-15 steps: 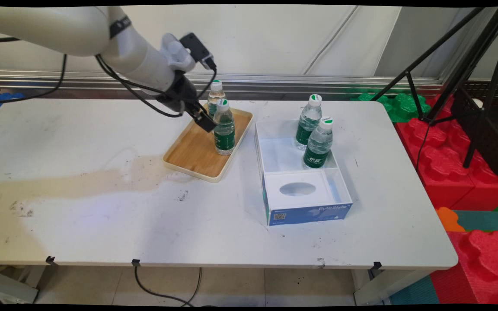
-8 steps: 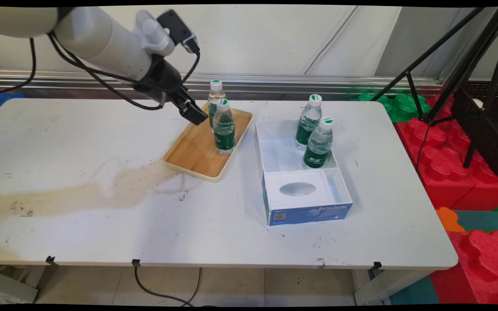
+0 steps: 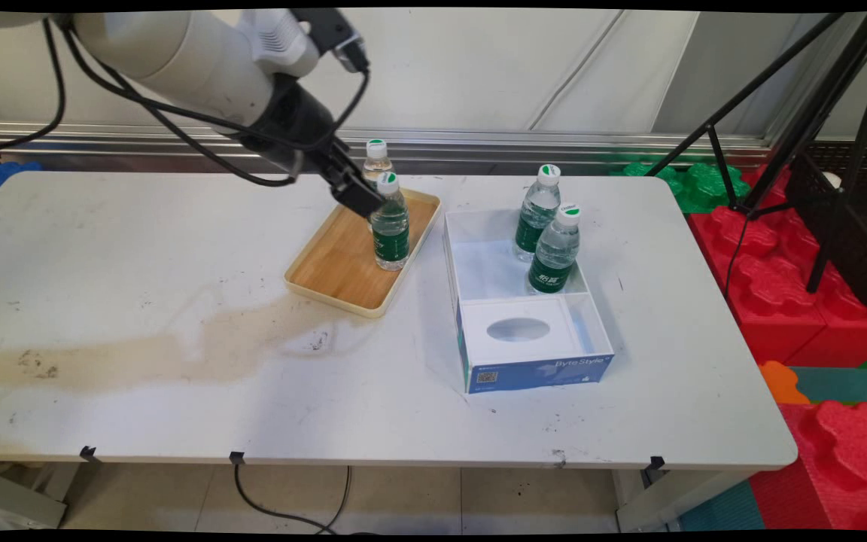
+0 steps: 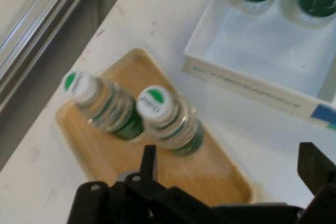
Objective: Pick up the green bottle from the white box
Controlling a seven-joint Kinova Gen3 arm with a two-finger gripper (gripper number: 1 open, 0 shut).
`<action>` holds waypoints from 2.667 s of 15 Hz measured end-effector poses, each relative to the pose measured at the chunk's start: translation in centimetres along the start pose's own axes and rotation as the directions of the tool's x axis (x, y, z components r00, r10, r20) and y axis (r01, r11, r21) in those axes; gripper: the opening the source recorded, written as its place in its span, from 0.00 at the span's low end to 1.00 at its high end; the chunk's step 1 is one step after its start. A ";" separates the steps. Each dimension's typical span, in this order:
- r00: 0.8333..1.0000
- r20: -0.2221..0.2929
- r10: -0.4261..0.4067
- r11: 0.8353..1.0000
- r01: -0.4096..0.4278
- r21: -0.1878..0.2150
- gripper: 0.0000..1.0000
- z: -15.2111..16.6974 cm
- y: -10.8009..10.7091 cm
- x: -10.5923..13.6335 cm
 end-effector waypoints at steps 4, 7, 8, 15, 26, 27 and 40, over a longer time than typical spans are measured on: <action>1.000 -0.020 0.005 0.999 -0.006 -0.037 1.00 0.5 2.4 2.4; 0.999 -0.034 0.005 0.998 -0.007 -0.055 1.00 1.6 4.0 4.2; 0.999 -0.041 0.002 0.998 -0.004 -0.063 1.00 2.4 4.8 5.1; 0.998 -0.060 -0.032 0.996 0.027 -0.086 1.00 7.6 8.3 9.5; 0.997 -0.049 -0.066 0.992 0.060 -0.111 1.00 16.2 11.3 13.7; 0.997 -0.048 -0.068 0.992 0.062 -0.113 1.00 16.7 11.4 13.8; 0.994 -0.009 -0.110 0.988 0.108 -0.114 1.00 23.5 12.6 14.9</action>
